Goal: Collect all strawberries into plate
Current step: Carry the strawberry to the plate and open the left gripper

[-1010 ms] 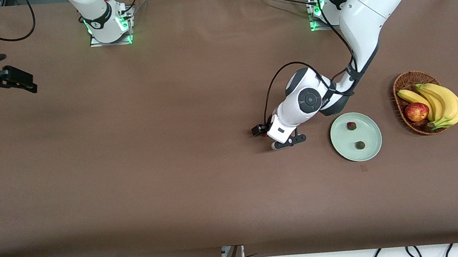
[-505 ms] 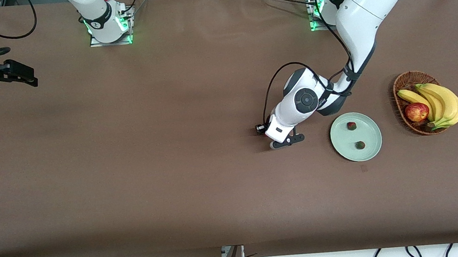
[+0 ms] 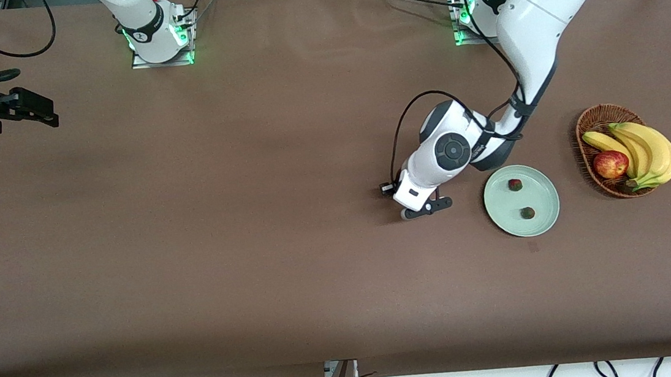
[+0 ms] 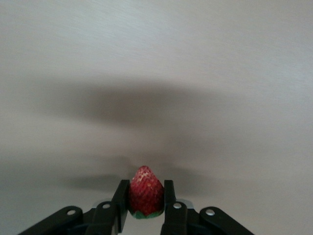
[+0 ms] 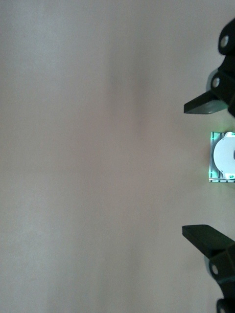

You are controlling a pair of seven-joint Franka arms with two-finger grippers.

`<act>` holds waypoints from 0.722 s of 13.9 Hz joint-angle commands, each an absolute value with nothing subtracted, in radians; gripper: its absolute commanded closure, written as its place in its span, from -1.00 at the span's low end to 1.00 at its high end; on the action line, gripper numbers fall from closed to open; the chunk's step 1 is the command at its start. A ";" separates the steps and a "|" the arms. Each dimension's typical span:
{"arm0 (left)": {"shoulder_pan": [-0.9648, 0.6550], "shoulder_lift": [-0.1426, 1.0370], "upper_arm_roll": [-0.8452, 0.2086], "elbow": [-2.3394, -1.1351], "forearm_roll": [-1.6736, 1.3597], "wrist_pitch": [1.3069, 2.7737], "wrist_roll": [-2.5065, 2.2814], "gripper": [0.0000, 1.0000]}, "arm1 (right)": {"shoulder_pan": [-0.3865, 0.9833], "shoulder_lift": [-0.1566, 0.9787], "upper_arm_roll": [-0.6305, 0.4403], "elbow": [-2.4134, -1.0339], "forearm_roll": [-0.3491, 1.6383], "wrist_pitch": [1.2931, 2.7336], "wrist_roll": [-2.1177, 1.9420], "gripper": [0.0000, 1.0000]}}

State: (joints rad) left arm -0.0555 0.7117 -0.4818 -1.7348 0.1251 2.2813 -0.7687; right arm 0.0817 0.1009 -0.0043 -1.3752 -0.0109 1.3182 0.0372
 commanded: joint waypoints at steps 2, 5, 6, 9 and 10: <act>0.015 0.604 -0.477 -1.674 0.213 1.955 -0.617 0.76 | 0.075 0.100 -0.002 -1.370 -0.021 1.319 0.037 -1.00; 0.115 0.569 -0.479 -1.670 0.290 1.872 -0.378 0.74 | 0.081 0.100 0.002 -1.370 -0.021 1.319 0.041 -1.00; 0.161 0.569 -0.482 -1.672 0.290 1.868 -0.311 0.73 | 0.083 0.100 0.002 -1.370 -0.021 1.319 0.044 -1.00; 0.236 0.586 -0.479 -1.680 0.291 1.878 -0.169 0.73 | 0.086 0.100 0.003 -1.370 -0.020 1.324 0.046 -1.00; 0.248 0.603 -0.476 -1.677 0.291 1.881 -0.160 0.72 | 0.093 0.100 0.003 -1.370 -0.020 1.325 0.046 -1.00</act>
State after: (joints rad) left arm 0.2333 0.5860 -0.4669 -1.6724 0.2733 1.8815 -0.2011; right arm 0.0833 0.1009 -0.0011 -1.3752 -0.0109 1.3217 0.0380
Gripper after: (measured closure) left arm 0.674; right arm 0.000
